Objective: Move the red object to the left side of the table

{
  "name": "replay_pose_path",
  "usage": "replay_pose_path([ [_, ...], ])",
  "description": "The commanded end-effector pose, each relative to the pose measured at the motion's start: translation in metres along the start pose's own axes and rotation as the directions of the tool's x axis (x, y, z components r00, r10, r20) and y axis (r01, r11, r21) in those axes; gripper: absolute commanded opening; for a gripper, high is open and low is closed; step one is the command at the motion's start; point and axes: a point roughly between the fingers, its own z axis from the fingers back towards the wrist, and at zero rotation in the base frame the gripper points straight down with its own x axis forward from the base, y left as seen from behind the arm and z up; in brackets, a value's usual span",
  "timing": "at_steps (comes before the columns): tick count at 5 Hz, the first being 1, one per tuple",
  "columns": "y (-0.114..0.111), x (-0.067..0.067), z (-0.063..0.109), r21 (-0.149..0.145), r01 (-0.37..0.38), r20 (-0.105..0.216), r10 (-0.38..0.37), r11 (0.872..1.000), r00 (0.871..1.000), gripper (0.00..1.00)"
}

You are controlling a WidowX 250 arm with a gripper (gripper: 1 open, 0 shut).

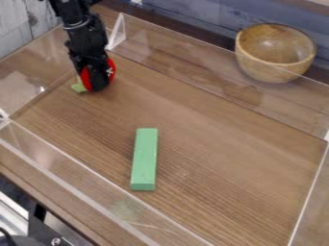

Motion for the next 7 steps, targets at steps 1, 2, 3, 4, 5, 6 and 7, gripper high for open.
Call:
replay_pose_path([
  [1, -0.006, -0.002, -0.002, -0.030, -0.009, -0.006, 0.009, 1.000, 1.000, 0.00],
  [2, -0.011, -0.003, -0.006, -0.055, -0.017, -0.013, 0.016, 0.998, 1.000, 0.00],
  [3, -0.017, -0.004, -0.009, -0.081, -0.026, -0.020, 0.024, 0.996, 1.000, 0.00],
  [4, -0.022, -0.005, -0.012, -0.103, -0.033, -0.028, 0.030, 0.994, 0.999, 0.00],
  [5, -0.026, -0.005, -0.016, -0.122, -0.041, -0.037, 0.037, 0.992, 0.999, 0.00],
  [6, -0.030, -0.005, -0.019, -0.142, -0.048, -0.046, 0.042, 0.989, 0.998, 0.00],
  [7, -0.035, -0.006, -0.021, -0.161, -0.055, -0.057, 0.047, 0.985, 0.997, 0.00],
])
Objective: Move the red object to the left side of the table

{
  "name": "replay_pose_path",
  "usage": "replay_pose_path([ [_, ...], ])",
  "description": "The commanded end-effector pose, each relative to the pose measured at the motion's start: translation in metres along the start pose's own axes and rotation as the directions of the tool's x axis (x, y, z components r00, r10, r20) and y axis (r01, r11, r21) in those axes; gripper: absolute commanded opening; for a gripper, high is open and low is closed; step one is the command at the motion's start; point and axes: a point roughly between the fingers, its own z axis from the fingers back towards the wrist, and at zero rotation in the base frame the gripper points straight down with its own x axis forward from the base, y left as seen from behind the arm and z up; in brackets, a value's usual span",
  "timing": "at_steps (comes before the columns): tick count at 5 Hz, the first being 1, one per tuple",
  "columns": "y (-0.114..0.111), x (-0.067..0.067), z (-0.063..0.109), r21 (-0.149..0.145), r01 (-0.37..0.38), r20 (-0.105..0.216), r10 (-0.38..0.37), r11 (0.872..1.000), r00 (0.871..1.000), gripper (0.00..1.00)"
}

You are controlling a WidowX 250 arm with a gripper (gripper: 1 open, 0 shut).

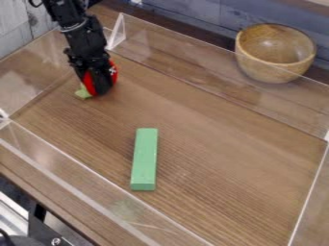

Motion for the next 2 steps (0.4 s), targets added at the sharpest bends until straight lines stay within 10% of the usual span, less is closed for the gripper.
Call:
replay_pose_path([
  [1, -0.0107, -0.0080, -0.0154, -0.051, -0.009, -0.051, 0.006, 0.999, 0.999, 0.00],
  [2, -0.0111, -0.0092, -0.0109, -0.079, -0.024, -0.049, 0.020, 0.997, 0.999, 0.00],
])
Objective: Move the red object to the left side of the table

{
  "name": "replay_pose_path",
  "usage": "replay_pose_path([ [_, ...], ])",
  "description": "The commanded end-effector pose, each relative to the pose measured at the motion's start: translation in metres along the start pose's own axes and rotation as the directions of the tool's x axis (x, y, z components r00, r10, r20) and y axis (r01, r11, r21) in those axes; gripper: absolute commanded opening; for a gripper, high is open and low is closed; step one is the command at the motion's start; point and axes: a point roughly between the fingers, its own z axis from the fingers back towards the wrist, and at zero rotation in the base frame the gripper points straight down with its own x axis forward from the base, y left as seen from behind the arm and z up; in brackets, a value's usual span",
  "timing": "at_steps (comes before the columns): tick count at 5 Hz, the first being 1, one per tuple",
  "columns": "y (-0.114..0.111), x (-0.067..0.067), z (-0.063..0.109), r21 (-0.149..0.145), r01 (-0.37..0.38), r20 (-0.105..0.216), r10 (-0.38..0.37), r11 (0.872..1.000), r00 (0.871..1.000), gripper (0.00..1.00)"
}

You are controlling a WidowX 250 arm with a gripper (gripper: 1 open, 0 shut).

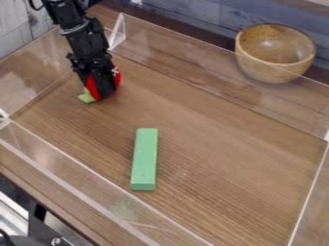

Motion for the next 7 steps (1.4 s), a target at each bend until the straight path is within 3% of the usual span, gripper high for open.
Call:
replay_pose_path([
  [1, -0.001, -0.007, -0.006, -0.043, -0.022, -0.027, 0.021, 0.999, 0.999, 0.00],
  [7, 0.004, -0.018, 0.002, -0.141, -0.118, -0.035, 0.114, 0.983, 0.993, 0.00],
])
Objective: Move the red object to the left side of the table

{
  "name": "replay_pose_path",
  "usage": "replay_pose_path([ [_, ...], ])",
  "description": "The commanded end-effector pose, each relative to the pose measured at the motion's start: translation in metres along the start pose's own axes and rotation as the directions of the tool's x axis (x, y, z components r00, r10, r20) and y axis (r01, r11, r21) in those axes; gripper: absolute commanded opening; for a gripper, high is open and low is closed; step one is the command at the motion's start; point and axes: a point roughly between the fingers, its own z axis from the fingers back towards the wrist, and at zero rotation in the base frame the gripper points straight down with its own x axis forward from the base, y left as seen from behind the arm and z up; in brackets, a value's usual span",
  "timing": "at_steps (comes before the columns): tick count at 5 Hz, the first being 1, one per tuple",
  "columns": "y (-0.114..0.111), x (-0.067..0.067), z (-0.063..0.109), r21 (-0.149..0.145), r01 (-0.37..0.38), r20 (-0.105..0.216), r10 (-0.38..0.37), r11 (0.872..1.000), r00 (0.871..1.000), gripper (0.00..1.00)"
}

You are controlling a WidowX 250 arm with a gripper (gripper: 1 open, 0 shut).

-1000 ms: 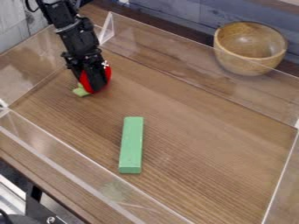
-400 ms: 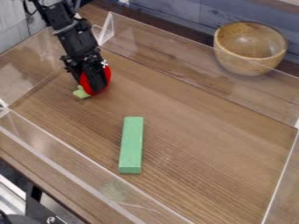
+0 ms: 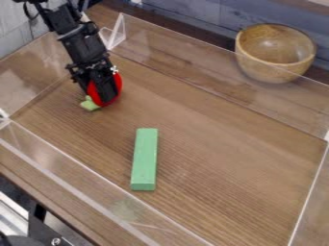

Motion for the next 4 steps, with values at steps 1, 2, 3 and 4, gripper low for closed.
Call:
replay_pose_path([
  [1, 0.0010, -0.0038, 0.0026, -0.015, -0.021, 0.004, 0.021, 1.000, 1.000, 0.00],
  [2, -0.0007, -0.0059, 0.0050, -0.034, -0.038, 0.005, 0.038, 0.999, 0.999, 0.00],
  [3, -0.0021, -0.0077, 0.0076, -0.050, -0.053, 0.006, 0.053, 0.997, 0.999, 0.00],
  [4, -0.0035, -0.0093, 0.0108, -0.065, -0.067, 0.006, 0.068, 0.996, 0.998, 0.00],
])
